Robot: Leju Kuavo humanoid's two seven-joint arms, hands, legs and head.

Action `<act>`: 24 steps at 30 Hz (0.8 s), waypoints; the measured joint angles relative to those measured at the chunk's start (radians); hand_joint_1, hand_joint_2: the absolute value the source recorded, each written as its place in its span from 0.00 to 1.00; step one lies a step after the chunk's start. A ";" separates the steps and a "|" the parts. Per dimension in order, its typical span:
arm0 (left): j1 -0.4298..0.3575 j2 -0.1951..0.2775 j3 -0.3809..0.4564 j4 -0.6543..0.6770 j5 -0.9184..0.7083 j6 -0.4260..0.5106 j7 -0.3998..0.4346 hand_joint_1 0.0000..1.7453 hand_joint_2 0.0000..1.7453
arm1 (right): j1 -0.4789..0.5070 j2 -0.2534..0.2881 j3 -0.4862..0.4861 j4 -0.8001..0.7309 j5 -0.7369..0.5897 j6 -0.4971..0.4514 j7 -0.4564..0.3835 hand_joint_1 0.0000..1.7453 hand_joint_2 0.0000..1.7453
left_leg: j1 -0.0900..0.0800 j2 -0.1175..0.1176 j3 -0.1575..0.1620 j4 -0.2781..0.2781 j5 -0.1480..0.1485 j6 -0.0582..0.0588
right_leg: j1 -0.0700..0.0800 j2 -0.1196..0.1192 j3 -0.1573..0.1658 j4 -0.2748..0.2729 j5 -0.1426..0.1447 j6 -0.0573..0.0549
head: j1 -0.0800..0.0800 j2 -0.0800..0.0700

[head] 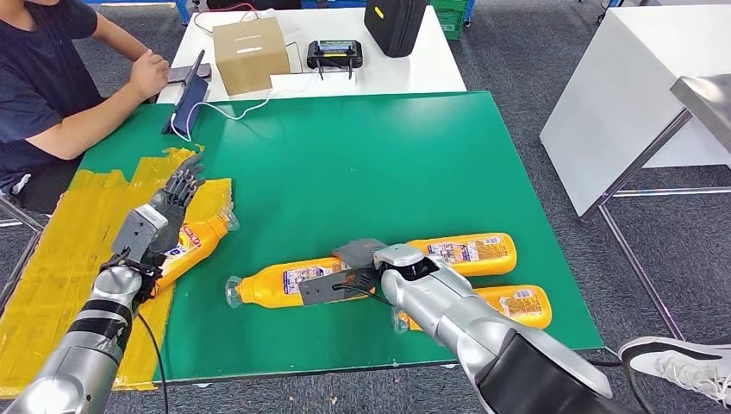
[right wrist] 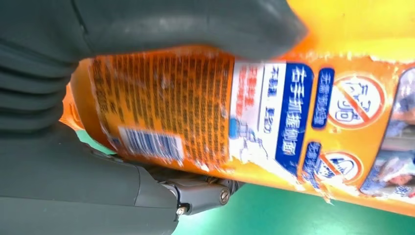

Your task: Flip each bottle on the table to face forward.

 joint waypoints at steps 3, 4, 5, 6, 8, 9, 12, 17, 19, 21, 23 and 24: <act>0.006 -0.017 0.021 -0.042 0.023 -0.015 0.006 0.00 0.00 | 0.003 0.004 0.008 0.006 0.005 -0.006 0.007 1.00 1.00 | 0.000 0.000 0.002 0.000 0.000 0.000 | 0.000 0.000 0.002 0.000 0.000 0.000 | 0.000 0.000; 0.008 -0.020 0.025 -0.051 0.024 -0.016 0.007 0.00 0.00 | 0.004 0.004 0.011 0.007 0.006 -0.006 0.008 1.00 1.00 | 0.000 0.000 0.003 0.000 0.000 0.000 | 0.000 0.000 0.003 0.000 0.000 0.000 | 0.000 0.000; 0.009 -0.024 0.029 -0.058 0.024 -0.017 0.007 0.00 0.00 | 0.004 0.005 0.013 0.007 0.006 -0.007 0.008 1.00 1.00 | 0.000 0.000 0.004 0.000 0.000 0.000 | 0.000 0.000 0.003 0.000 0.000 0.000 | 0.000 0.000; 0.010 -0.026 0.032 -0.065 0.025 -0.017 0.008 0.00 0.00 | 0.004 0.005 0.016 0.007 0.006 -0.007 0.009 1.00 1.00 | 0.001 0.000 0.004 0.000 0.000 0.000 | 0.000 0.000 0.004 0.000 0.000 0.000 | 0.000 0.000; 0.012 -0.029 0.036 -0.074 0.025 -0.017 0.008 0.00 0.00 | 0.005 0.006 0.019 0.008 0.007 -0.007 0.009 1.00 1.00 | 0.001 0.000 0.005 0.000 0.000 0.000 | 0.000 0.000 0.005 0.000 0.000 0.000 | 0.000 0.000; 0.013 -0.030 0.038 -0.078 0.025 -0.018 0.008 0.00 0.00 | 0.005 0.007 0.020 0.009 0.007 -0.007 0.009 1.00 1.00 | 0.001 0.000 0.006 0.000 0.000 0.000 | 0.000 0.000 0.005 0.000 0.000 0.000 | 0.000 0.000; 0.015 -0.032 0.040 -0.085 0.025 -0.018 0.008 0.00 0.00 | 0.005 0.008 0.021 0.011 0.007 -0.007 0.010 1.00 1.00 | 0.001 0.000 0.007 0.000 0.000 0.000 | 0.000 0.000 0.006 0.000 0.000 0.000 | 0.000 0.000; 0.026 -0.036 0.046 -0.098 0.048 -0.028 0.014 0.00 0.00 | 0.012 0.011 0.019 0.013 0.004 -0.041 0.024 1.00 1.00 | 0.001 0.000 0.008 0.000 0.000 0.000 | 0.000 0.001 0.007 0.000 0.000 0.000 | 0.000 0.000; 0.034 -0.039 0.051 -0.109 0.063 -0.034 0.021 0.00 0.00 | 0.015 0.014 0.018 0.013 0.003 -0.055 0.031 1.00 1.00 | 0.001 0.001 0.008 0.000 0.000 0.000 | 0.000 0.001 0.007 0.000 0.000 0.000 | 0.000 0.000; 0.041 -0.043 0.055 -0.119 0.075 -0.038 0.026 0.00 0.00 | 0.018 0.017 0.018 0.014 0.002 -0.065 0.036 1.00 1.00 | 0.001 0.001 0.009 0.000 0.000 0.000 | 0.000 0.001 0.007 0.000 0.000 0.000 | 0.000 0.000; 0.048 -0.045 0.057 -0.128 0.083 -0.041 0.030 0.00 0.00 | 0.022 0.018 0.017 0.015 0.000 -0.077 0.037 1.00 1.00 | 0.001 0.001 0.009 0.000 0.000 0.000 | 0.000 0.001 0.008 0.000 0.000 -0.001 | 0.000 0.000; 0.051 -0.046 0.058 -0.131 0.088 -0.042 0.032 0.00 0.00 | 0.024 0.019 0.017 0.015 0.000 -0.083 0.037 1.00 1.00 | 0.001 0.001 0.009 0.000 0.000 0.000 | 0.000 0.001 0.008 0.000 0.000 -0.001 | 0.000 0.000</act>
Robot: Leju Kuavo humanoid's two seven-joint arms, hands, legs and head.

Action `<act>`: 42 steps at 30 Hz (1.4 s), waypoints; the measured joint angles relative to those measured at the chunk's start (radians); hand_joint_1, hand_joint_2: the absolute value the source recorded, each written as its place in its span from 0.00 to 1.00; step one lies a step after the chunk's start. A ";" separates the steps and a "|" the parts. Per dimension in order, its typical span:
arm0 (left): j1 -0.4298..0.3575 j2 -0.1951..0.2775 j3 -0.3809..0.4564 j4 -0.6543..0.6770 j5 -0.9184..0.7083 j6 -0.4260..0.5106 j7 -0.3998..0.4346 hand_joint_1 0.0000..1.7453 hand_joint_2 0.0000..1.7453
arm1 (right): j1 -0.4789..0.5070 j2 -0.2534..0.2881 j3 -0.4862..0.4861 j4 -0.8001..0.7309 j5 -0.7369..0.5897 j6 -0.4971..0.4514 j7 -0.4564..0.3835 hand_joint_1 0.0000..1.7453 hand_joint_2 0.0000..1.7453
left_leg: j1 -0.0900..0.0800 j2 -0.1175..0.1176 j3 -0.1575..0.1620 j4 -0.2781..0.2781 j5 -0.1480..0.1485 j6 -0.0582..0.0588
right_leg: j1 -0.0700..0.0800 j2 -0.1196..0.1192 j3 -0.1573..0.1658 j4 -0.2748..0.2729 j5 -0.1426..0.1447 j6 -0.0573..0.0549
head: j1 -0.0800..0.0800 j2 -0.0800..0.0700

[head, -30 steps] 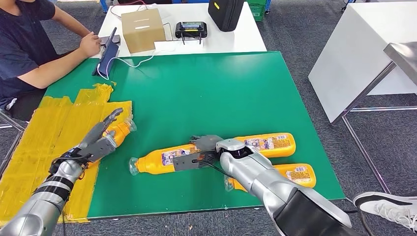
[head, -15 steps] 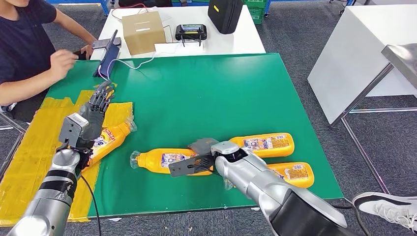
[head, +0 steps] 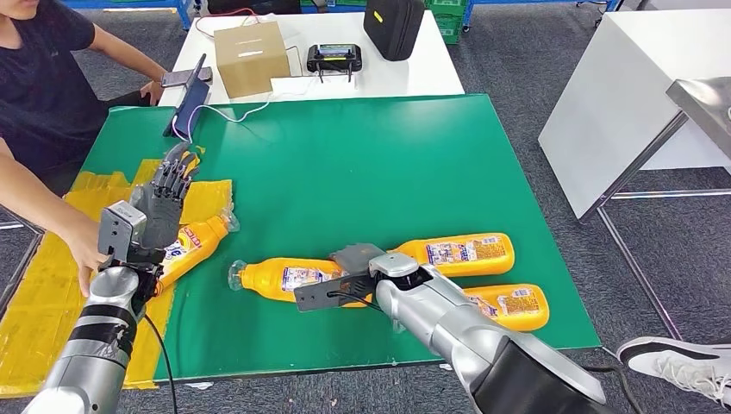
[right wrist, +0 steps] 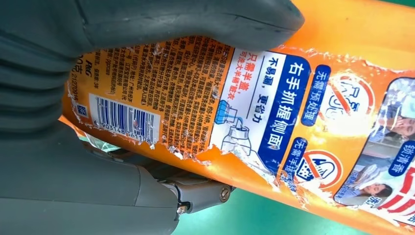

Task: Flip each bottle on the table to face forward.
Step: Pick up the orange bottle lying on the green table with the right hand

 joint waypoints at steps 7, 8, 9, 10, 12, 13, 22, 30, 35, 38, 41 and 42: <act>0.018 -0.004 0.014 -0.023 0.030 -0.002 0.013 0.00 0.00 | 0.008 0.008 -0.004 0.000 0.006 -0.020 -0.009 0.50 1.00 | 0.000 0.001 0.000 0.000 0.000 0.000 | 0.000 0.000 0.000 0.000 0.001 -0.002 | 0.000 0.000; 0.020 -0.004 0.017 -0.025 0.033 -0.002 0.015 0.00 0.00 | 0.009 0.010 -0.005 0.000 0.010 -0.020 -0.009 0.25 1.00 | 0.000 0.001 0.000 0.000 0.000 0.000 | 0.000 0.000 0.000 0.000 0.001 -0.002 | 0.000 0.000; 0.022 -0.005 0.018 -0.028 0.035 -0.002 0.017 0.00 0.00 | 0.010 0.012 -0.005 0.000 0.016 -0.019 -0.008 0.00 1.00 | 0.000 0.001 0.000 0.000 0.000 0.000 | 0.000 0.000 0.000 0.000 0.001 -0.002 | 0.000 0.000; 0.023 -0.006 0.019 -0.030 0.037 -0.002 0.018 0.00 0.00 | 0.012 0.014 -0.005 0.000 0.023 -0.017 -0.005 0.00 1.00 | 0.000 0.001 0.000 0.000 0.000 0.000 | 0.000 0.001 0.000 0.000 0.001 -0.002 | 0.000 0.000; 0.024 -0.008 0.022 -0.034 0.040 -0.001 0.021 0.00 0.00 | 0.015 0.020 -0.004 0.001 0.042 -0.013 0.000 0.24 1.00 | 0.000 0.001 0.000 0.000 0.000 0.000 | 0.000 0.001 -0.001 0.000 0.001 -0.002 | 0.000 0.000; 0.024 -0.010 0.023 -0.035 0.041 -0.001 0.022 0.00 0.00 | 0.015 0.022 -0.002 0.002 0.050 -0.011 0.002 0.49 1.00 | 0.000 0.001 0.000 0.000 0.000 0.000 | 0.000 0.001 0.000 0.000 0.001 -0.002 | 0.000 0.000; 0.024 -0.021 0.025 -0.036 0.054 0.000 0.024 0.00 0.00 | 0.017 0.035 0.003 0.007 0.060 0.004 -0.001 1.00 1.00 | 0.000 0.003 0.000 0.000 0.000 0.000 | 0.000 0.002 -0.001 0.000 0.001 -0.002 | 0.000 0.000; 0.030 -0.022 0.035 -0.039 0.073 0.000 0.024 0.00 0.00 | 0.032 0.037 -0.026 0.007 -0.011 -0.057 -0.011 1.00 1.00 | 0.000 0.003 -0.001 0.000 0.000 0.000 | 0.000 0.002 -0.001 0.000 0.001 -0.002 | 0.000 0.000; 0.054 -0.022 0.056 -0.065 0.109 -0.002 0.027 0.00 0.00 | 0.056 0.035 -0.136 0.001 -0.170 -0.179 -0.114 1.00 1.00 | 0.000 0.003 -0.005 0.000 0.001 0.000 | 0.000 0.002 -0.004 0.000 0.002 -0.002 | 0.000 0.000; 0.070 -0.025 0.071 -0.085 0.136 -0.004 0.036 0.00 0.00 | 0.074 0.033 -0.232 -0.023 -0.265 -0.237 -0.192 1.00 1.00 | 0.000 0.002 -0.008 0.000 0.001 0.000 | 0.000 0.001 -0.008 0.001 0.002 -0.002 | 0.000 0.000; 0.080 -0.026 0.080 -0.099 0.146 -0.004 0.040 0.00 0.00 | 0.080 0.033 -0.307 -0.045 -0.306 -0.256 -0.224 1.00 1.00 | 0.000 0.001 -0.011 0.000 0.001 0.000 | 0.000 0.001 -0.010 0.001 0.002 -0.002 | 0.000 0.000; 0.083 -0.026 0.082 -0.103 0.147 -0.004 0.040 0.00 0.00 | 0.085 0.033 -0.327 -0.053 -0.324 -0.261 -0.236 1.00 1.00 | 0.000 0.000 -0.011 0.000 0.001 0.000 | 0.000 0.001 -0.010 0.001 0.002 -0.002 | 0.000 0.000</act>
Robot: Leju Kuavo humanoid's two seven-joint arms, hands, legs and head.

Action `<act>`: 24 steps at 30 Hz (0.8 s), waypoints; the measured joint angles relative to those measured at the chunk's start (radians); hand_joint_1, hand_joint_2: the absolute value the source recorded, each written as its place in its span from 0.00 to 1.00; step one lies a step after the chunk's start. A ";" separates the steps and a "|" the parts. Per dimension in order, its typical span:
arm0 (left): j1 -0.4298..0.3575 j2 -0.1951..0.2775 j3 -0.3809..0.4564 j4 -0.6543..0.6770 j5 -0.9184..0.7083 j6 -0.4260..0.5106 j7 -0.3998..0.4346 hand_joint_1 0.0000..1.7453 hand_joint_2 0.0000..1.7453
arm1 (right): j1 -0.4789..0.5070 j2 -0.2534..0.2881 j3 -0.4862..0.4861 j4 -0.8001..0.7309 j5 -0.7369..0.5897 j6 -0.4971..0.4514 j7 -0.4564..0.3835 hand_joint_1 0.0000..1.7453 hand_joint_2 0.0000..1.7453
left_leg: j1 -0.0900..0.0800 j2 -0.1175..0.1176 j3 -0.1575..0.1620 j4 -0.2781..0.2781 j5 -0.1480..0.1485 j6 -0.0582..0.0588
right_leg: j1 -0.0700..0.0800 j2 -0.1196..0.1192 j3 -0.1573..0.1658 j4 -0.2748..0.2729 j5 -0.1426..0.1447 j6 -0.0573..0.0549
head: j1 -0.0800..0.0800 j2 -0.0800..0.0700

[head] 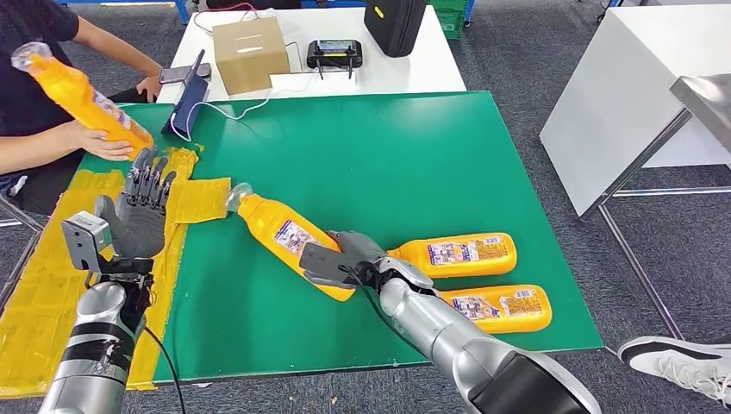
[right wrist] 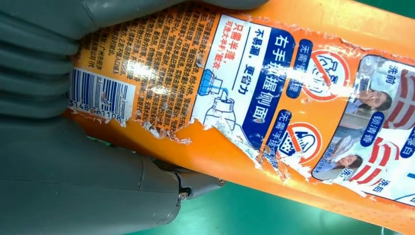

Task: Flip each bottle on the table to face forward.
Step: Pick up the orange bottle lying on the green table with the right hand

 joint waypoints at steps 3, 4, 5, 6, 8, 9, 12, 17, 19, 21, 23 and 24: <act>0.012 -0.001 0.008 -0.017 0.006 0.005 0.003 0.00 0.00 | 0.023 0.000 -0.069 -0.044 -0.071 -0.015 -0.056 1.00 1.00 | 0.000 0.000 -0.003 0.000 0.000 0.000 | 0.000 0.000 -0.003 0.000 0.000 0.000 | 0.000 0.000; 0.018 -0.002 0.012 -0.025 0.011 0.009 0.005 0.00 0.00 | 0.034 -0.001 -0.094 -0.067 -0.091 -0.019 -0.072 1.00 1.00 | 0.000 0.000 -0.003 0.000 0.000 0.000 | 0.000 0.000 -0.003 0.000 0.000 0.000 | 0.000 0.000; 0.024 -0.003 0.016 -0.032 0.021 0.011 0.011 0.00 0.00 | 0.046 -0.002 -0.117 -0.094 -0.108 -0.022 -0.084 1.00 1.00 | 0.000 0.000 -0.004 0.000 0.000 0.000 | 0.000 0.000 -0.004 0.000 0.000 0.000 | 0.000 0.000; 0.030 -0.005 0.022 -0.039 0.035 0.010 0.023 0.00 0.00 | 0.061 -0.002 -0.139 -0.125 -0.120 -0.027 -0.094 1.00 1.00 | 0.000 0.000 -0.004 0.000 0.000 0.000 | 0.000 0.000 -0.004 0.000 0.000 0.000 | 0.000 0.000; 0.039 -0.010 0.033 -0.048 0.079 -0.008 0.061 0.00 0.00 | 0.094 -0.003 -0.173 -0.187 -0.130 -0.045 -0.111 1.00 1.00 | 0.000 0.000 -0.005 0.000 0.000 0.000 | 0.000 0.000 -0.005 0.000 0.000 0.000 | 0.000 0.000; 0.044 -0.013 0.038 -0.051 0.107 -0.026 0.084 0.00 0.00 | 0.111 -0.004 -0.184 -0.218 -0.127 -0.057 -0.117 1.00 1.00 | 0.000 0.000 -0.005 0.000 0.000 0.000 | 0.000 0.000 -0.005 0.000 0.000 0.000 | 0.000 0.000; 0.064 -0.025 0.043 -0.062 0.194 -0.090 0.142 0.00 0.50 | 0.160 -0.003 -0.198 -0.306 -0.101 -0.090 -0.127 1.00 1.00 | 0.000 0.000 -0.005 0.000 0.000 0.000 | 0.000 0.000 -0.006 0.000 0.000 0.000 | 0.000 0.000; 0.101 -0.045 0.022 -0.086 0.321 -0.172 0.233 0.00 1.00 | 0.203 -0.001 -0.194 -0.404 -0.063 -0.098 -0.116 1.00 1.00 | 0.000 0.000 -0.006 0.000 0.000 0.000 | 0.000 0.000 -0.006 0.000 0.000 0.000 | 0.000 0.000; 0.112 -0.049 0.012 -0.094 0.339 -0.183 0.246 0.00 1.00 | 0.212 0.002 -0.192 -0.425 -0.060 -0.097 -0.113 1.00 1.00 | 0.000 0.000 -0.006 0.000 0.000 0.000 | 0.000 0.000 -0.006 0.000 0.000 0.000 | 0.000 0.000; 0.118 -0.052 0.006 -0.098 0.344 -0.185 0.250 0.00 1.00 | 0.217 0.003 -0.192 -0.439 -0.058 -0.097 -0.111 1.00 1.00 | 0.000 -0.001 -0.006 0.000 0.000 0.000 | 0.000 0.000 -0.006 0.000 0.000 0.000 | 0.000 0.000; 0.120 -0.053 0.001 -0.102 0.349 -0.189 0.252 0.00 1.00 | 0.221 0.003 -0.191 -0.448 -0.058 -0.096 -0.111 1.00 1.00 | 0.000 0.000 -0.006 0.000 0.000 0.000 | 0.000 0.000 -0.006 0.000 0.000 0.000 | 0.000 0.000; 0.122 -0.054 -0.002 -0.104 0.355 -0.193 0.254 0.00 1.00 | 0.222 0.003 -0.191 -0.452 -0.057 -0.095 -0.111 1.00 1.00 | 0.000 0.000 -0.006 0.000 0.000 0.000 | 0.000 0.000 -0.006 0.000 0.000 0.000 | 0.000 0.000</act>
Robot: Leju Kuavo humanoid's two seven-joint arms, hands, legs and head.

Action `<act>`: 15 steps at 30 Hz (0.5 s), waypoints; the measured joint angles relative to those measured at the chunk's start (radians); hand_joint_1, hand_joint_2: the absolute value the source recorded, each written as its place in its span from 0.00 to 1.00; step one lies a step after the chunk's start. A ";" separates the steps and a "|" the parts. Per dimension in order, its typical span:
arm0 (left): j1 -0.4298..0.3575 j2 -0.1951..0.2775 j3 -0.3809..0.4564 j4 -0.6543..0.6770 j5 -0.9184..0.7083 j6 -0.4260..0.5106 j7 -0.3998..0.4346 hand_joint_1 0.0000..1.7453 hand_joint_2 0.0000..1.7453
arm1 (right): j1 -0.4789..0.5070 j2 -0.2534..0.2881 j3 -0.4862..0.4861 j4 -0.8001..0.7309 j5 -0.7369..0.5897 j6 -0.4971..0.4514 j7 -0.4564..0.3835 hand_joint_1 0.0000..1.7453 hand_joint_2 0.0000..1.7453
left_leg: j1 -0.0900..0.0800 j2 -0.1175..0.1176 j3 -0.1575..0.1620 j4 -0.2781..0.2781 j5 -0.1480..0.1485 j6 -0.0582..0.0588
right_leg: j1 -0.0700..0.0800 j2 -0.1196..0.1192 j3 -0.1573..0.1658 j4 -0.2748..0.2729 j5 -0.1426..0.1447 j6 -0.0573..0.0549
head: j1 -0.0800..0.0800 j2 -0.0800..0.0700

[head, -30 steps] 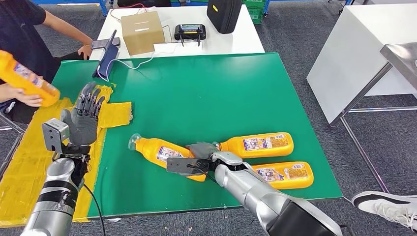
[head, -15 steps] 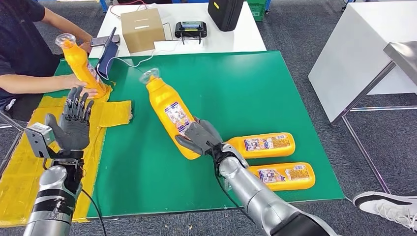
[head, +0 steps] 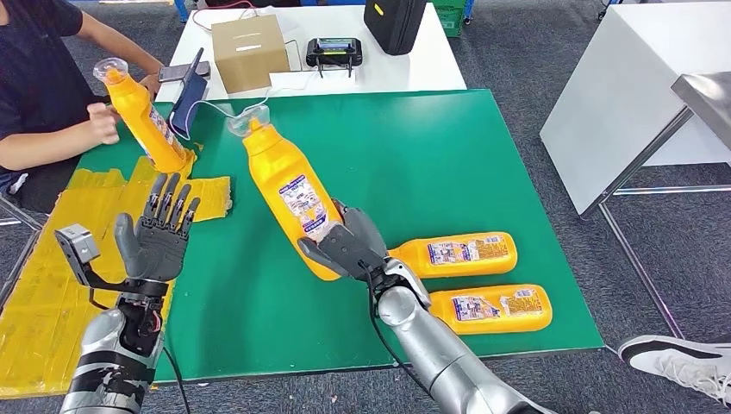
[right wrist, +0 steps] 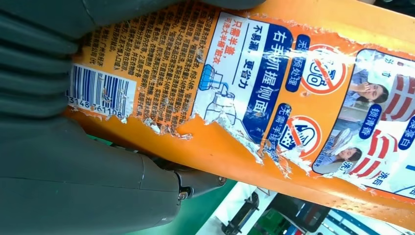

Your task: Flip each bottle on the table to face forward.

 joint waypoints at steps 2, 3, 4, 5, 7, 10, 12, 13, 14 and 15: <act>0.006 -0.001 -0.010 -0.008 0.016 -0.012 0.007 0.00 1.00 | 0.001 0.001 0.006 -0.005 0.009 0.006 0.000 1.00 1.00 | 0.000 0.000 0.000 0.000 0.000 0.000 | 0.000 0.000 0.000 0.000 0.000 0.000 | 0.000 0.000; 0.012 -0.002 -0.018 -0.014 0.022 -0.017 0.011 0.00 1.00 | 0.002 0.002 0.013 -0.008 0.016 0.009 0.001 1.00 1.00 | 0.000 0.000 0.000 0.000 0.000 0.000 | 0.000 0.000 0.000 0.000 0.000 0.000 | 0.000 0.000; 0.019 -0.002 -0.029 -0.023 0.026 -0.019 0.013 0.00 1.00 | 0.003 0.004 0.022 -0.011 0.024 0.014 0.003 1.00 1.00 | 0.000 0.000 0.000 0.000 0.000 0.000 | 0.000 0.000 0.000 0.000 0.000 0.000 | 0.000 0.000; 0.027 -0.003 -0.041 -0.033 0.029 -0.021 0.014 0.00 1.00 | 0.005 0.006 0.033 -0.014 0.032 0.019 0.008 1.00 1.00 | 0.000 0.000 0.000 0.000 0.000 0.000 | 0.000 0.000 0.000 0.000 0.000 0.000 | 0.000 0.000; 0.043 -0.003 -0.069 -0.056 0.033 -0.020 0.014 0.00 1.00 | 0.006 0.009 0.060 -0.018 0.046 0.033 0.022 1.00 1.00 | 0.000 0.000 0.000 0.000 0.000 0.000 | 0.000 0.000 0.000 0.000 0.000 0.000 | 0.000 0.000; 0.061 -0.003 -0.111 -0.084 0.033 -0.014 0.014 0.00 1.00 | 0.006 0.015 0.107 -0.019 0.060 0.056 0.042 1.00 1.00 | 0.000 0.000 -0.001 0.000 0.000 0.000 | 0.000 0.000 -0.001 0.000 0.000 0.000 | 0.000 0.000; 0.067 -0.002 -0.132 -0.097 0.033 -0.009 0.013 0.00 1.00 | 0.006 0.020 0.138 -0.017 0.067 0.069 0.052 1.00 1.00 | 0.000 0.000 -0.001 0.000 0.000 0.000 | 0.000 0.000 -0.001 0.000 0.000 0.000 | 0.000 0.000; 0.069 -0.002 -0.140 -0.102 0.032 -0.008 0.012 0.00 1.00 | 0.005 0.023 0.153 -0.014 0.072 0.075 0.057 1.00 1.00 | 0.000 0.000 -0.001 0.000 0.000 0.000 | 0.000 0.000 -0.001 0.000 0.000 0.000 | 0.000 0.000; 0.070 -0.002 -0.148 -0.106 0.032 -0.008 0.011 0.00 1.00 | 0.004 0.026 0.167 -0.010 0.077 0.082 0.062 1.00 1.00 | 0.000 0.000 -0.001 0.000 0.000 0.000 | 0.000 0.000 -0.001 0.000 0.000 0.000 | 0.000 0.000; 0.070 -0.001 -0.155 -0.109 0.032 -0.010 0.009 0.00 1.00 | 0.003 0.030 0.182 -0.004 0.081 0.089 0.067 1.00 1.00 | 0.000 0.000 -0.001 0.000 0.000 0.000 | 0.000 0.000 -0.001 0.000 0.000 0.000 | 0.000 0.000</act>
